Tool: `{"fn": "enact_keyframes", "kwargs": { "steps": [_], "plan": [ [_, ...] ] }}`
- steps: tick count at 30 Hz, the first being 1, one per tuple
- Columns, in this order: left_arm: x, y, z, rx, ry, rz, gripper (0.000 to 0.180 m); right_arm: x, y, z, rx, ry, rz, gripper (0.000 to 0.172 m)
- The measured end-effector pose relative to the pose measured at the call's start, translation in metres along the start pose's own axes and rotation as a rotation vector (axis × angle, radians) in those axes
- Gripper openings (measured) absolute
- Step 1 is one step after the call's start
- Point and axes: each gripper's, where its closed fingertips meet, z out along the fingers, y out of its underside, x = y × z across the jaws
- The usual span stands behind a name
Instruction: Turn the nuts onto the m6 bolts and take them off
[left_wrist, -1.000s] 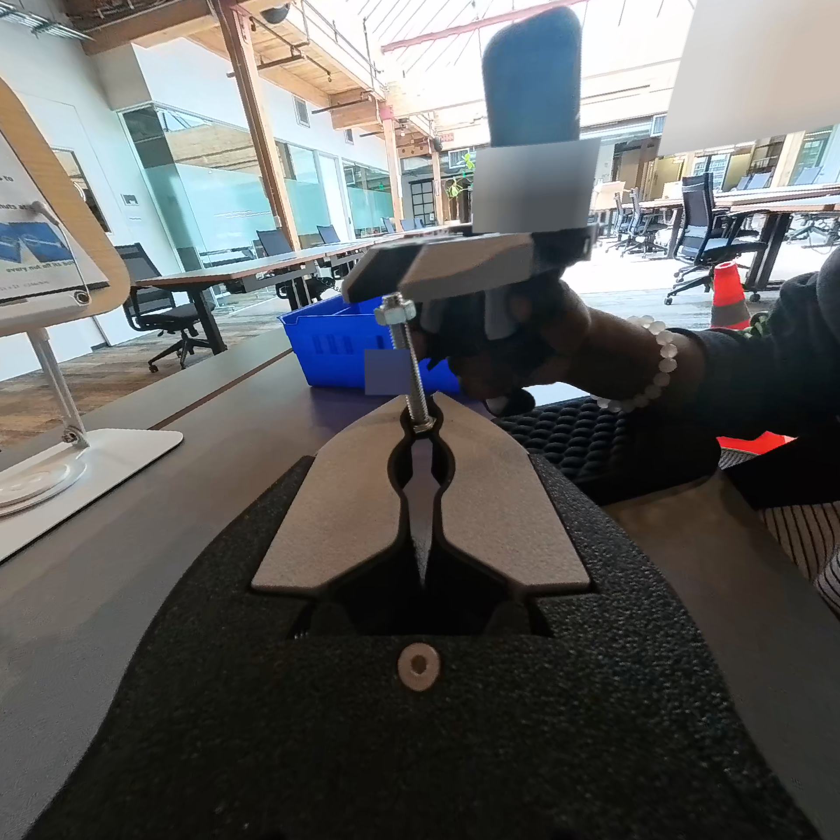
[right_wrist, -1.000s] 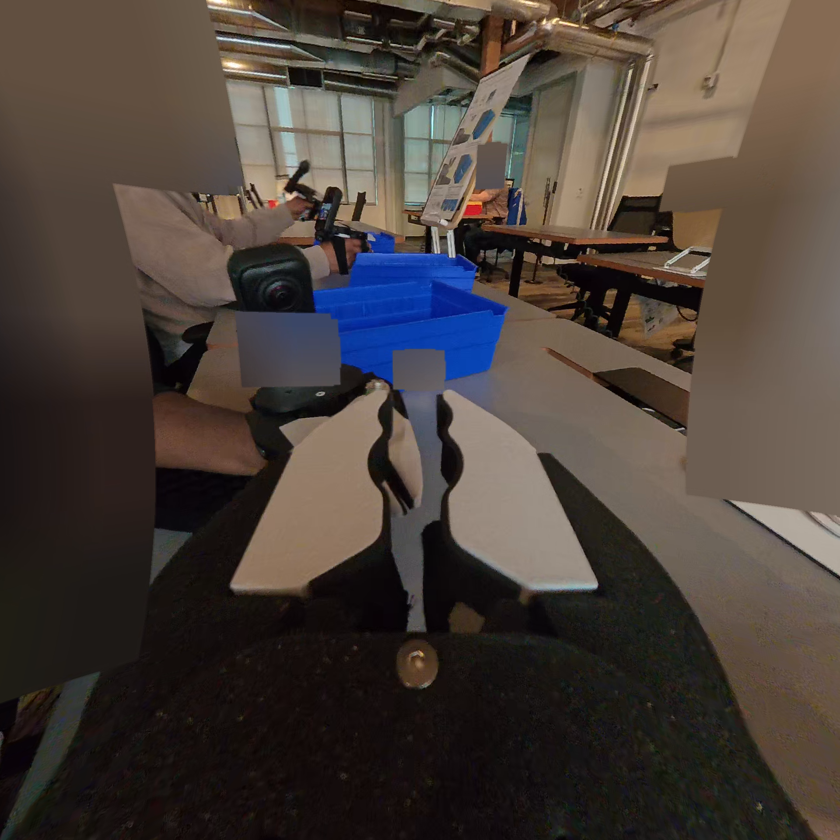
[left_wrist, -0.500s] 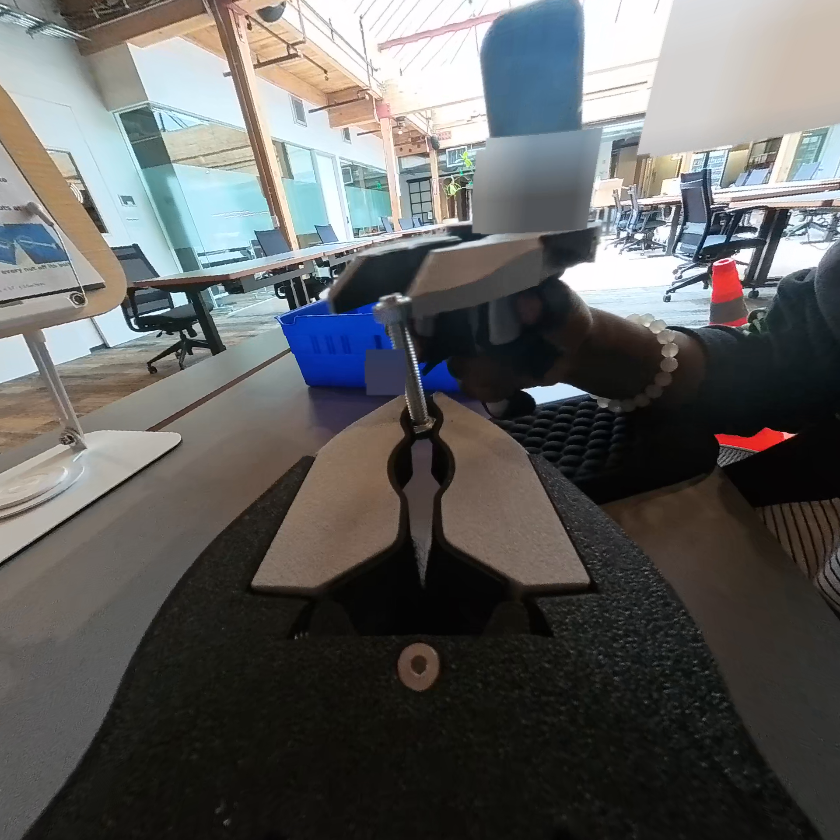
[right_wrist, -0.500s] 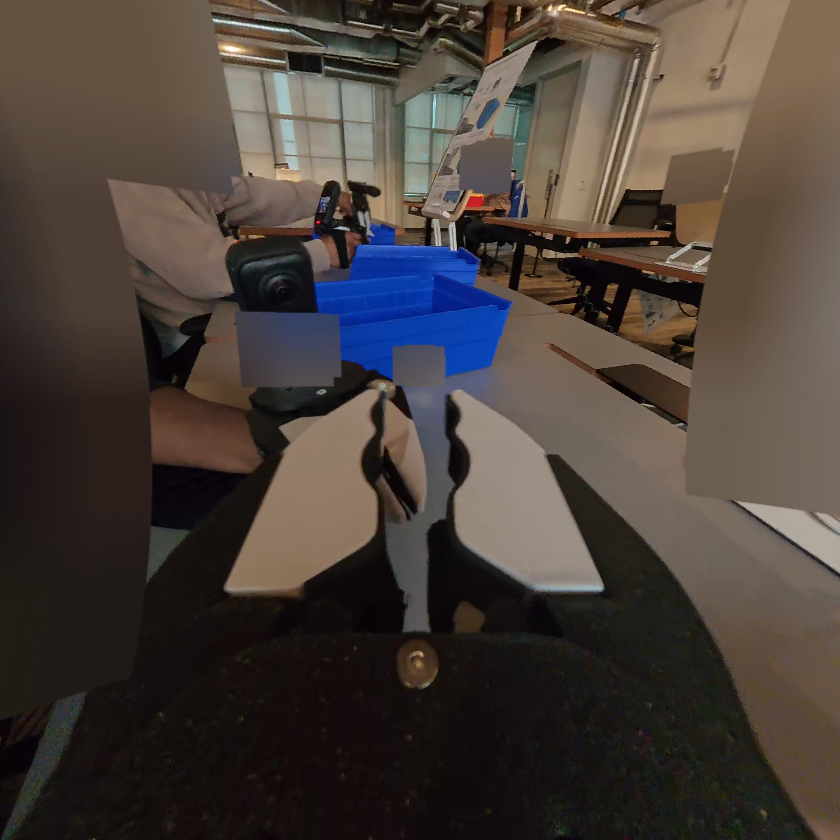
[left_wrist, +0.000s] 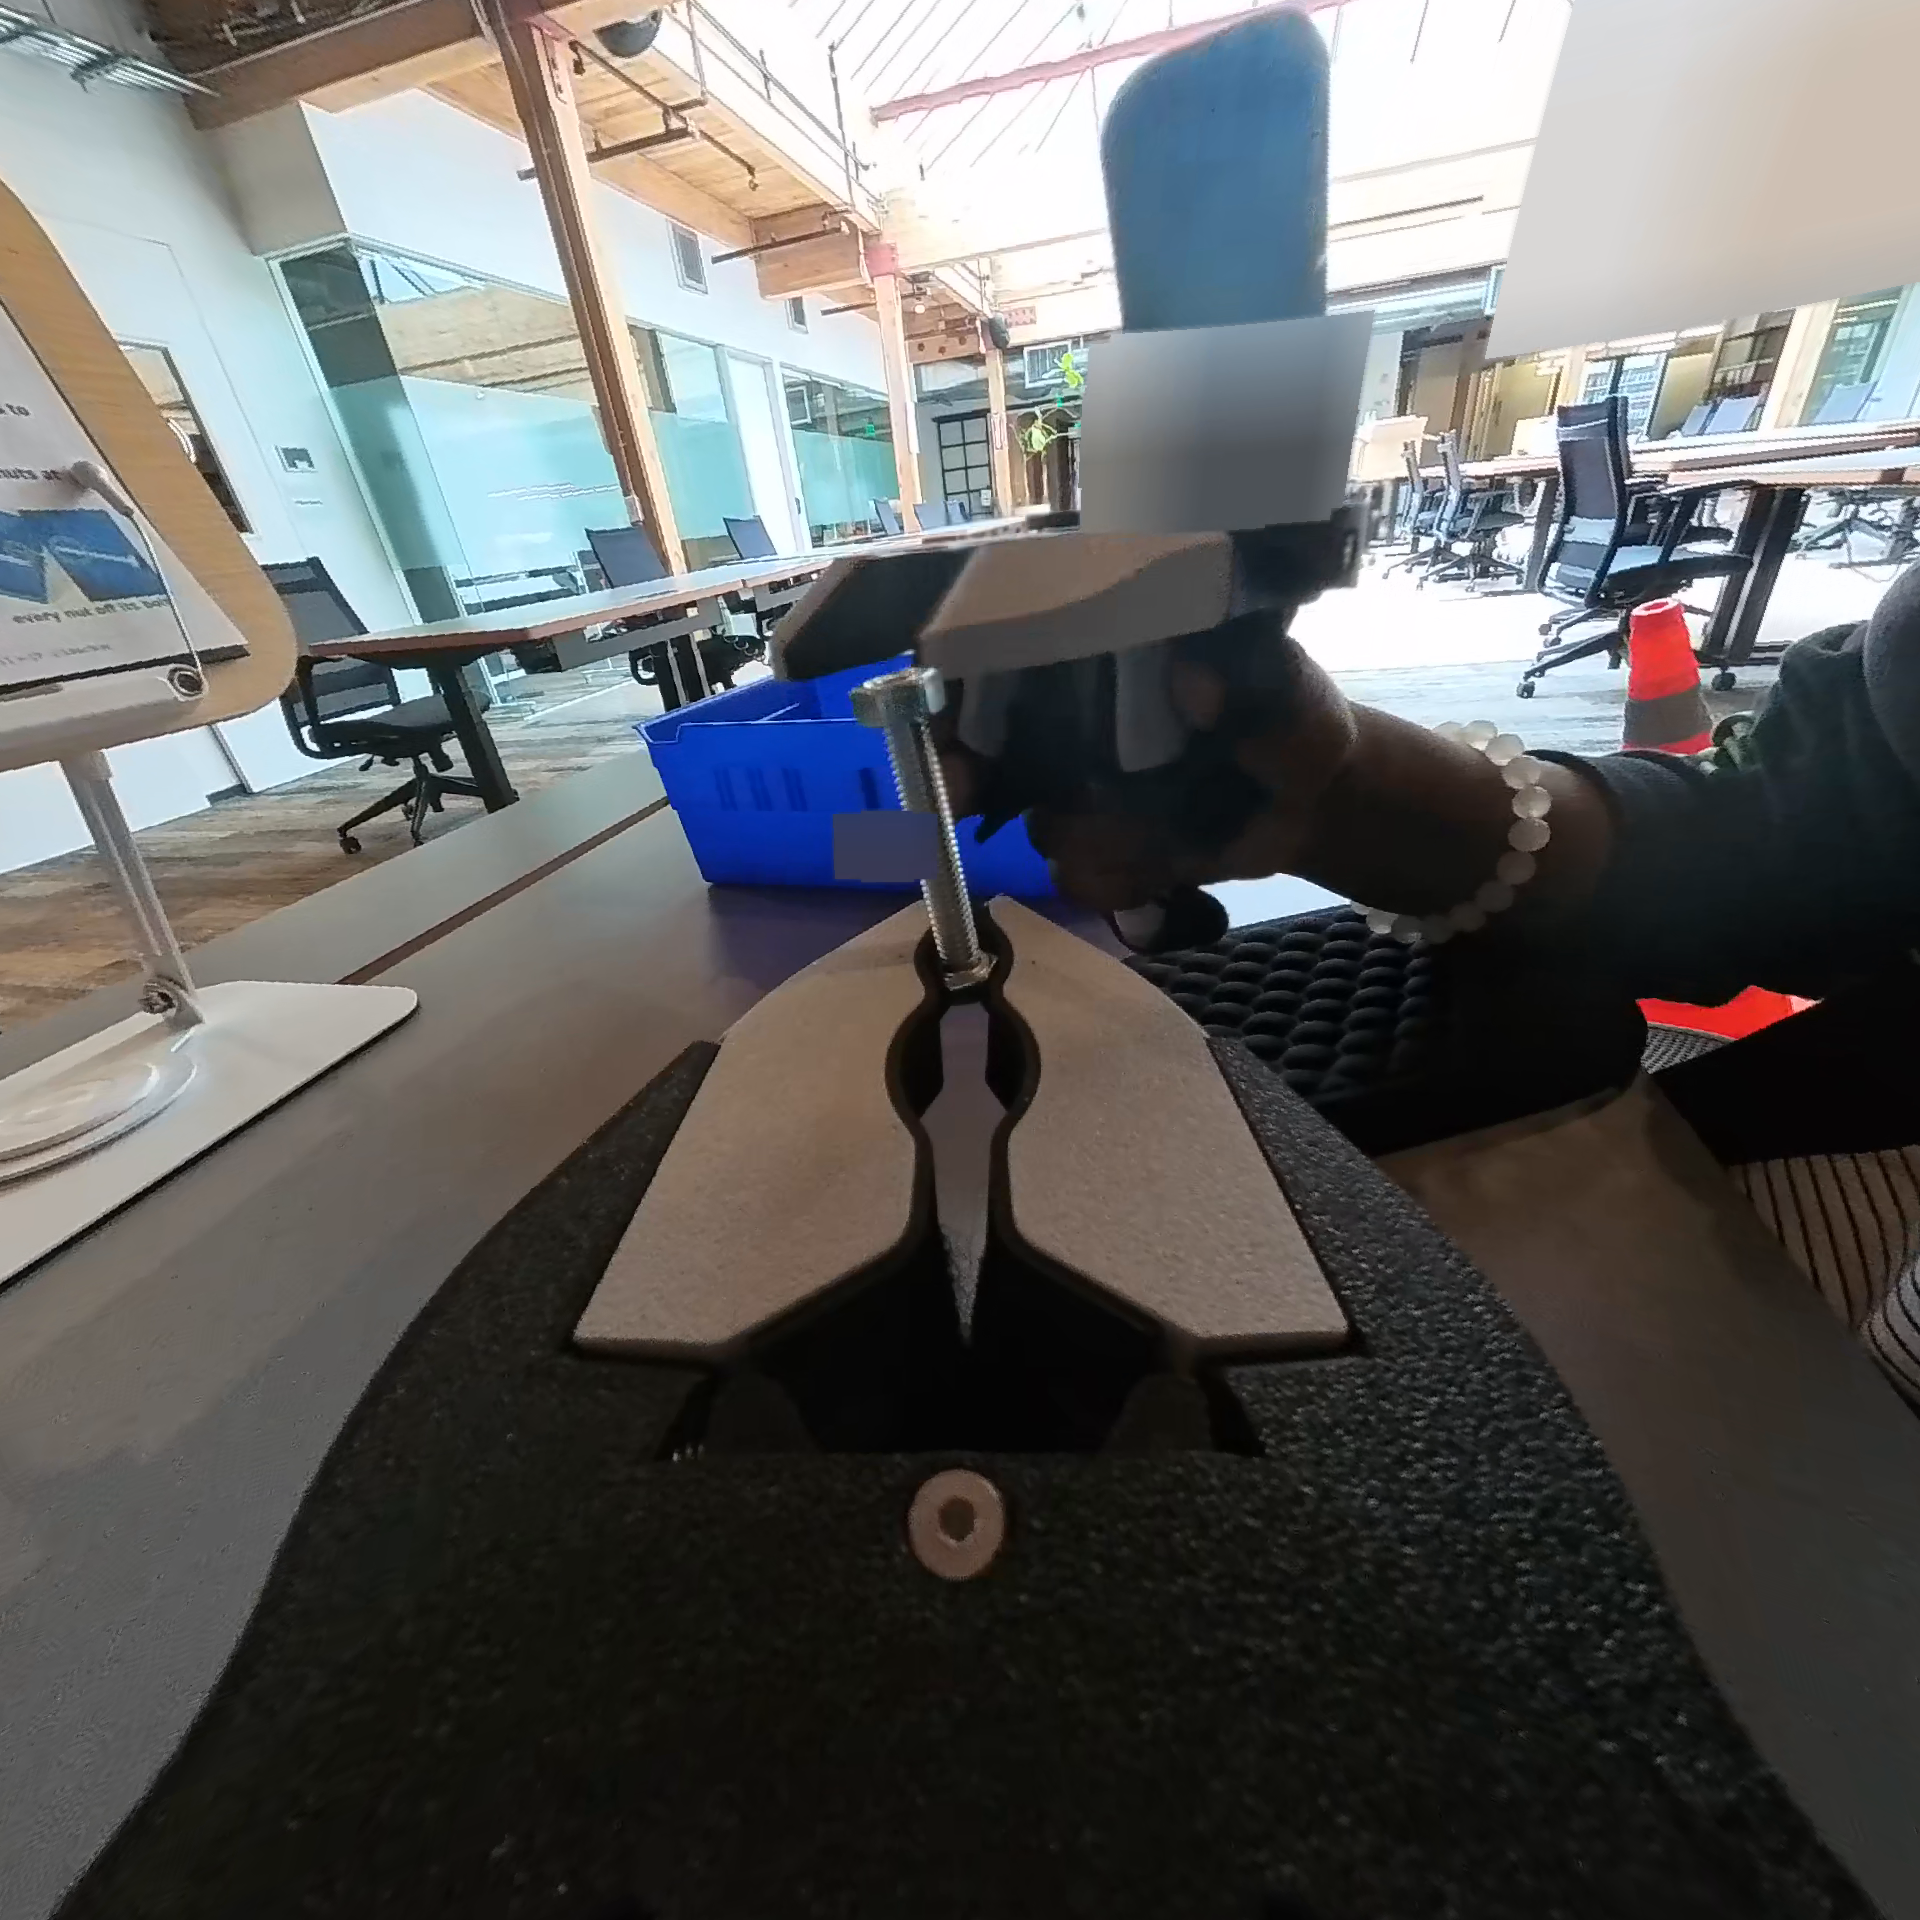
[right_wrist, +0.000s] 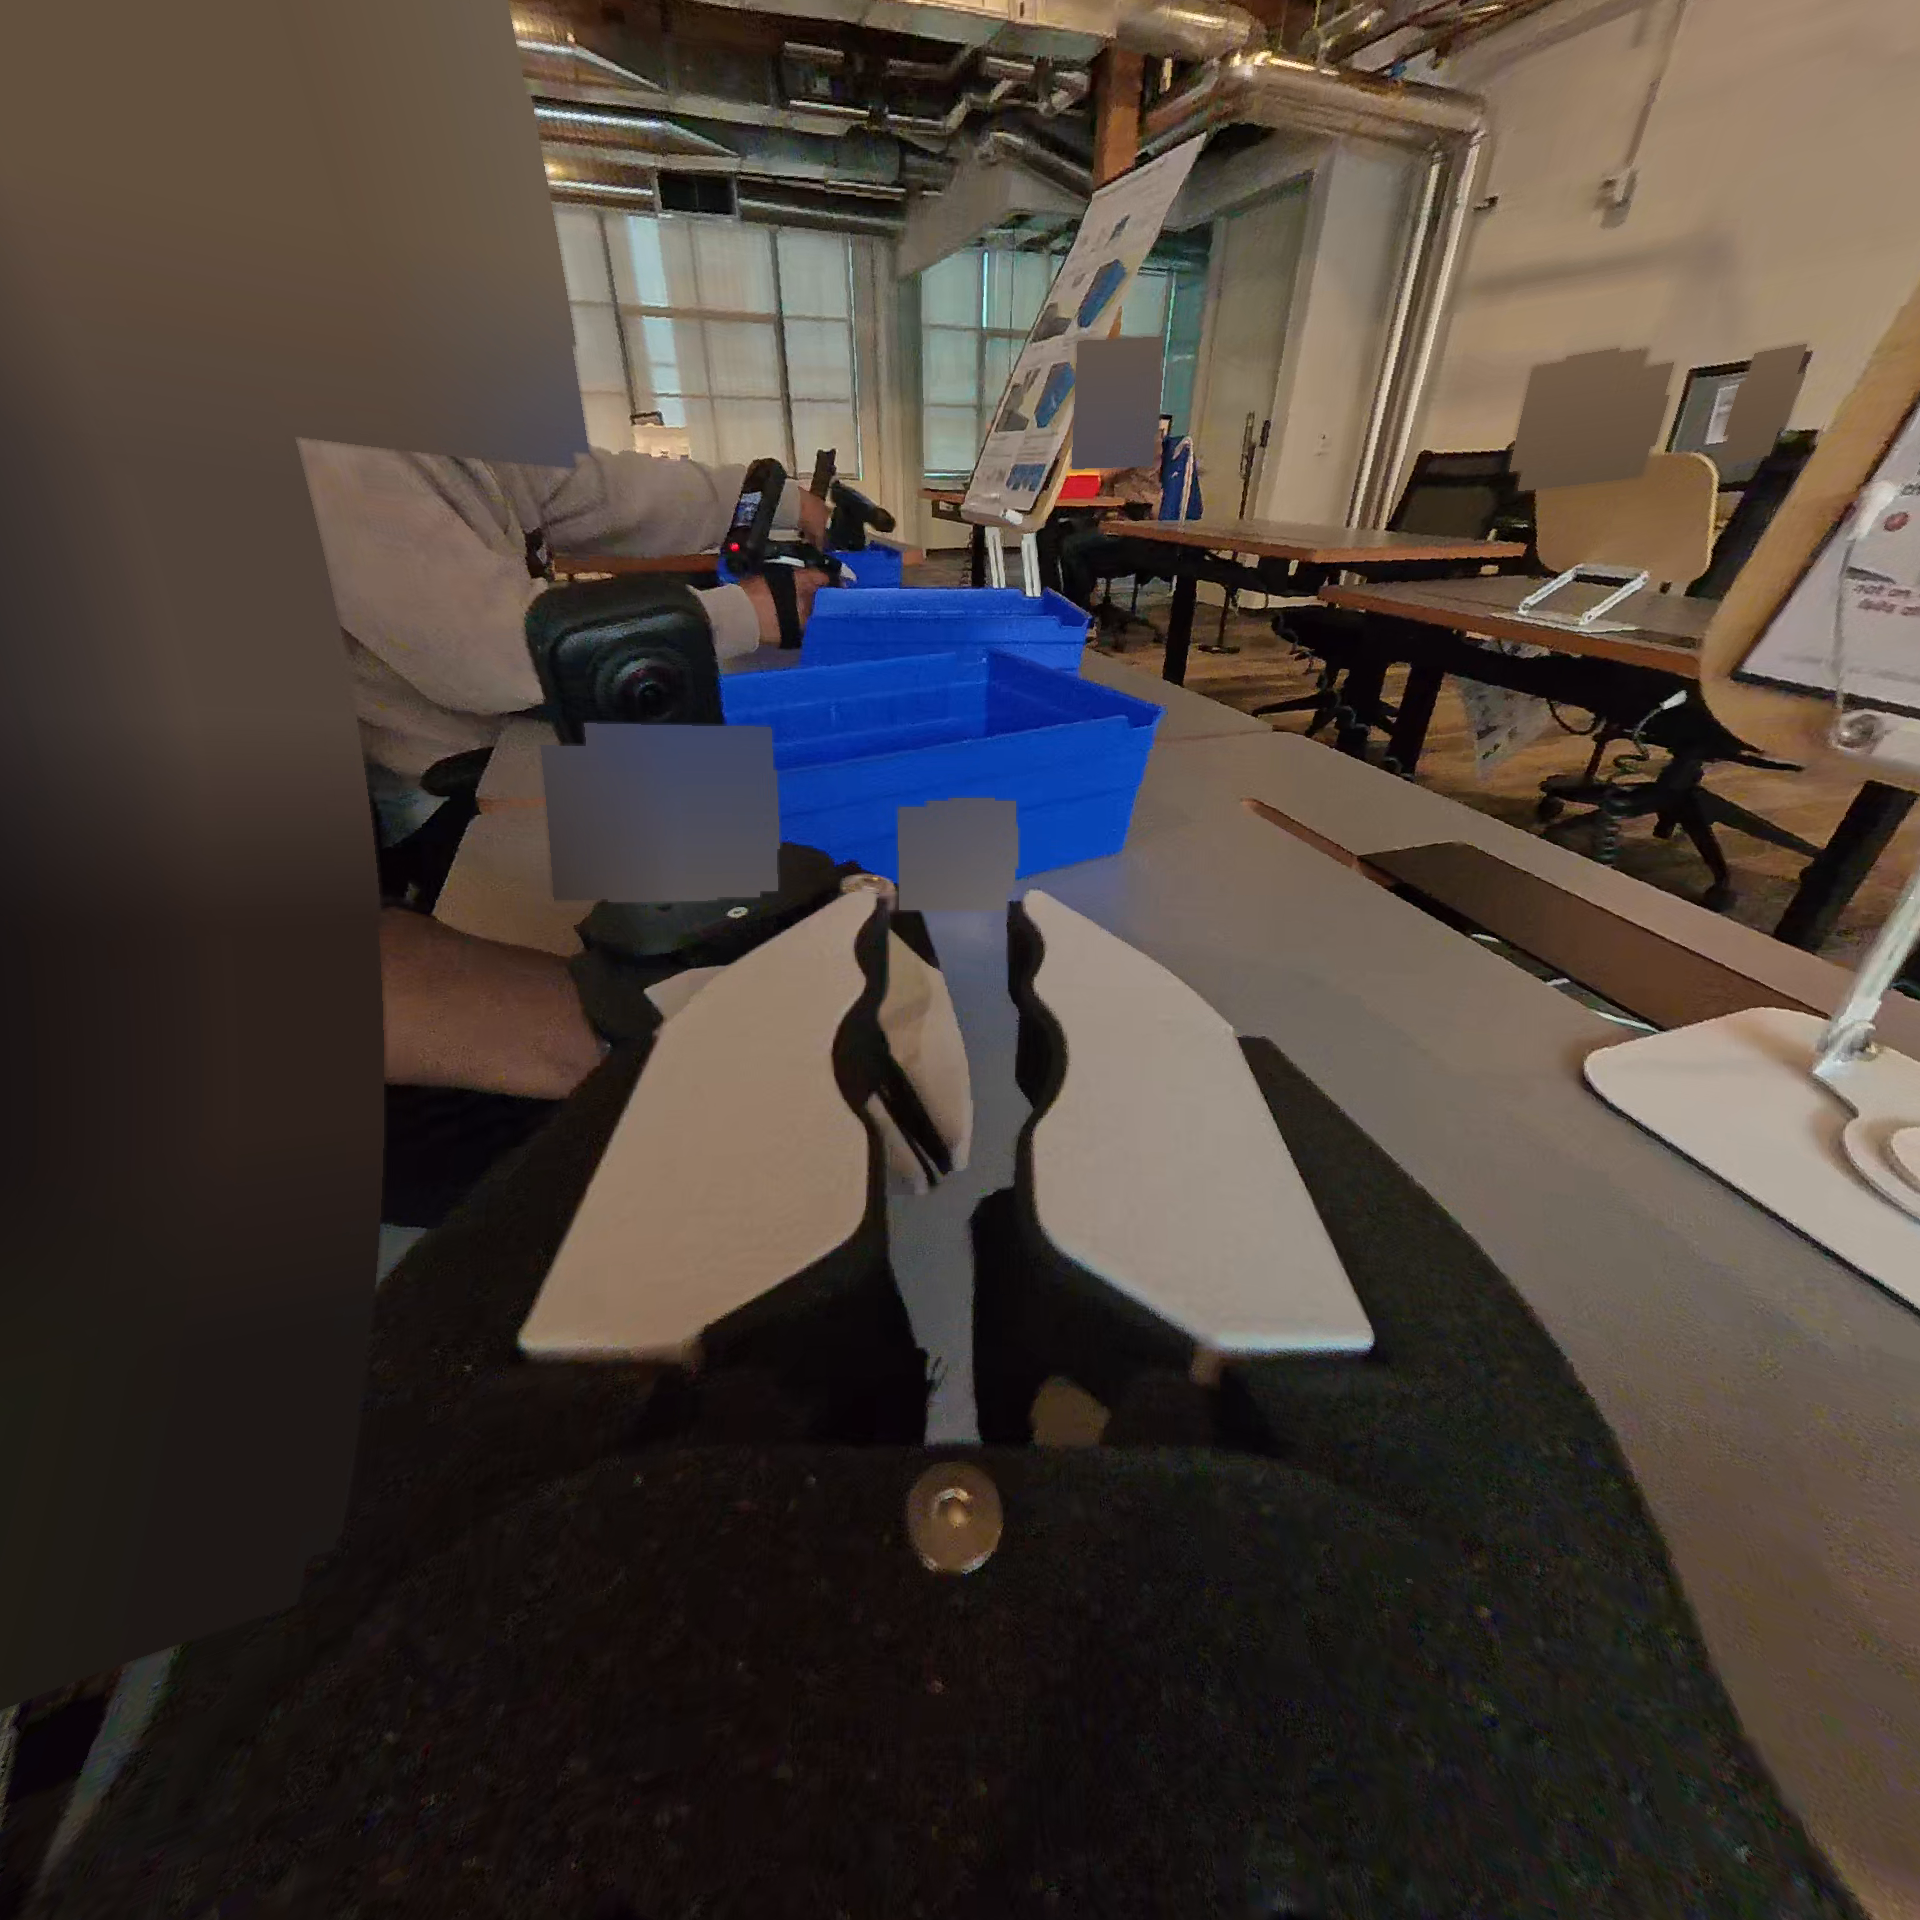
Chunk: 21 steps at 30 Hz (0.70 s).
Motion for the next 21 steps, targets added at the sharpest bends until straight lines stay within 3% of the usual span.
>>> {"fn": "enact_keyframes", "kwargs": {
  "steps": [4, 8, 13, 18, 21],
  "plan": [
    [0.002, 0.001, 0.001, -0.006, 0.007, 0.005, 0.003, -0.007, 0.003, 0.005, -0.018, -0.015, -0.020, 0.030],
    [0.001, 0.000, 0.000, -0.001, 0.003, 0.002, 0.003, 0.003, 0.001, -0.001, -0.003, 0.017, 0.002, 0.015],
    [0.002, 0.002, 0.001, -0.009, 0.009, 0.003, 0.003, -0.008, 0.003, 0.004, -0.020, -0.023, -0.019, 0.032],
    [0.001, 0.001, 0.000, -0.002, 0.007, -0.004, 0.003, 0.003, 0.001, -0.001, 0.000, 0.019, 0.003, 0.014],
    [0.001, 0.001, 0.001, -0.005, 0.008, -0.005, 0.003, -0.003, 0.001, 0.001, -0.009, -0.010, -0.004, 0.022]
  ]
}}
